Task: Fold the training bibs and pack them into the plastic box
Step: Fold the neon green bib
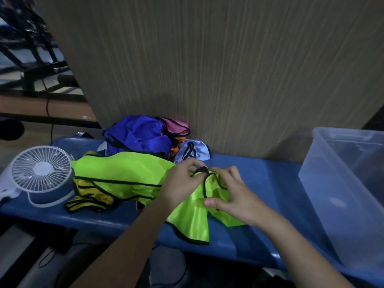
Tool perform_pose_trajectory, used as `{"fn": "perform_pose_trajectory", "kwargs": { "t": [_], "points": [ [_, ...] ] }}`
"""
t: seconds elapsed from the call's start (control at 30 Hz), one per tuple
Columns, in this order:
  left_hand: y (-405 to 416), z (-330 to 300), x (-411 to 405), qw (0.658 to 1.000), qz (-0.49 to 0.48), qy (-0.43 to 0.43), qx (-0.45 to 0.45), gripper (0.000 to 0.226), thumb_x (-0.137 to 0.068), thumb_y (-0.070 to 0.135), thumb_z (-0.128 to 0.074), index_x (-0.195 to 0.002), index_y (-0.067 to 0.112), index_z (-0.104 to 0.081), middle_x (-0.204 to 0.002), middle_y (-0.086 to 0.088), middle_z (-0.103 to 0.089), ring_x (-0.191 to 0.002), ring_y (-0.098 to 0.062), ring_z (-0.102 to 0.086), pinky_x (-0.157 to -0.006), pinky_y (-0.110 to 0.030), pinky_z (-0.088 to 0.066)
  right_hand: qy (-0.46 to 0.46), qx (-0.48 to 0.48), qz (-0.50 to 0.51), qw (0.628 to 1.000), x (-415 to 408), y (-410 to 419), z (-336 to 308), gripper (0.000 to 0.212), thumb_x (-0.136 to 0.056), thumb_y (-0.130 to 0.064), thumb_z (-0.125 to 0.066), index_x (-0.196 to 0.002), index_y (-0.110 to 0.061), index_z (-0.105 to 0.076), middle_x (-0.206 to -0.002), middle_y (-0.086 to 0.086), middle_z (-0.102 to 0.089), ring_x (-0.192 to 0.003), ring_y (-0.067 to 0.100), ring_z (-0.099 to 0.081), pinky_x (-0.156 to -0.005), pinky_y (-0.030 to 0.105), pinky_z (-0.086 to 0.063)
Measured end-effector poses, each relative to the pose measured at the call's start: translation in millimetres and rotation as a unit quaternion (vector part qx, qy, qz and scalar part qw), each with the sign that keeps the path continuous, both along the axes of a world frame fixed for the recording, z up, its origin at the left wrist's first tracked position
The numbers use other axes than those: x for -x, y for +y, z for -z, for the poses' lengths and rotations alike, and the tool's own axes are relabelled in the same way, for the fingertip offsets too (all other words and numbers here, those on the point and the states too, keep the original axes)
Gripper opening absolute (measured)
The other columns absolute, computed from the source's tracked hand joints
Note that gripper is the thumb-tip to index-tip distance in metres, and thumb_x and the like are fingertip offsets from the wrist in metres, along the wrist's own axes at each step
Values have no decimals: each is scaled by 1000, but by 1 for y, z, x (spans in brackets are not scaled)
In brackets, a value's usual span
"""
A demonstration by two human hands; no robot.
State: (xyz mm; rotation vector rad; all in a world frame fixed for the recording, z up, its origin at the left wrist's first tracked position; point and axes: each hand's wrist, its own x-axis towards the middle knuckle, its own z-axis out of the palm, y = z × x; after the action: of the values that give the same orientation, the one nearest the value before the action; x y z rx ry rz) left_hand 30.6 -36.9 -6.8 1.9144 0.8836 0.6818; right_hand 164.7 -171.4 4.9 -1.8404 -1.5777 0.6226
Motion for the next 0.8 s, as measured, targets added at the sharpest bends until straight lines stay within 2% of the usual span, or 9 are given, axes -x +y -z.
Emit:
{"fn": "perform_pose_trajectory", "kwargs": {
  "t": [0.17,0.27,0.3,0.37,0.47,0.53,0.6,0.7,0.8],
  "points": [
    [-11,-6,-3,986,126,-17,106,31,-89,15,-73,-117,19,-59,-105,-1,-72,-91,-7,-70,-93,-27,-50,-71,-26,85,994,15,9,11,102,-67,-62,-80,-147,-41,-21,-124,-18,-31,-105,5,-54,-80,33,-50],
    [-12,-8,2,980,150,-20,125,31,-95,14,-67,-125,15,-58,-111,-7,-71,-103,-8,-68,-93,-20,-49,-176,-9,128,976,18,12,15,82,-80,-44,-75,-145,-37,-25,-130,-13,-38,-107,17,-59,-71,37,-47],
    [-11,-7,4,982,153,-14,113,29,-95,14,-66,-124,14,-60,-111,-7,-71,-103,-7,-68,-93,-18,-49,-208,-8,137,968,15,14,16,68,-84,-38,-70,-140,-37,-32,-129,-10,-45,-108,21,-60,-72,38,-47],
    [-5,0,10,988,149,29,8,24,-94,20,-67,-118,20,-64,-113,3,-71,-106,-3,-65,-93,-19,-49,-249,-4,164,955,7,14,15,43,-87,-28,-60,-126,-35,-46,-123,-7,-58,-107,28,-62,-73,39,-47],
    [8,12,24,970,143,104,-169,32,-86,36,-73,-116,28,-66,-121,13,-63,-115,-4,-56,-101,-28,-44,-256,2,226,940,-11,11,8,26,-87,-26,-58,-112,-31,-56,-112,-1,-68,-102,33,-63,-69,36,-40],
    [16,14,34,960,147,121,-206,45,-79,38,-81,-119,28,-66,-127,12,-56,-122,-8,-48,-108,-30,-36,-255,6,274,927,-25,7,2,23,-88,-27,-59,-110,-30,-58,-106,5,-68,-99,37,-62,-69,36,-37],
    [21,15,43,948,147,154,-236,60,-71,42,-86,-125,31,-62,-131,13,-49,-124,-8,-43,-108,-27,-32,-255,13,318,913,-41,1,-1,23,-88,-27,-59,-110,-29,-58,-105,10,-68,-97,40,-62,-71,39,-39],
    [26,21,56,910,124,263,-295,82,-59,52,-87,-133,37,-53,-132,14,-39,-120,-9,-37,-96,-28,-27,-237,42,352,905,-59,-4,-1,26,-89,-24,-58,-115,-23,-57,-113,11,-63,-99,41,-60,-73,40,-38],
    [30,26,66,882,116,342,-303,87,-57,46,-86,-134,37,-47,-126,13,-35,-114,-11,-36,-86,-28,-23,-252,74,334,906,-56,-2,3,40,-86,-30,-62,-122,-16,-52,-121,12,-52,-111,39,-51,-86,45,-39]
  ]
}}
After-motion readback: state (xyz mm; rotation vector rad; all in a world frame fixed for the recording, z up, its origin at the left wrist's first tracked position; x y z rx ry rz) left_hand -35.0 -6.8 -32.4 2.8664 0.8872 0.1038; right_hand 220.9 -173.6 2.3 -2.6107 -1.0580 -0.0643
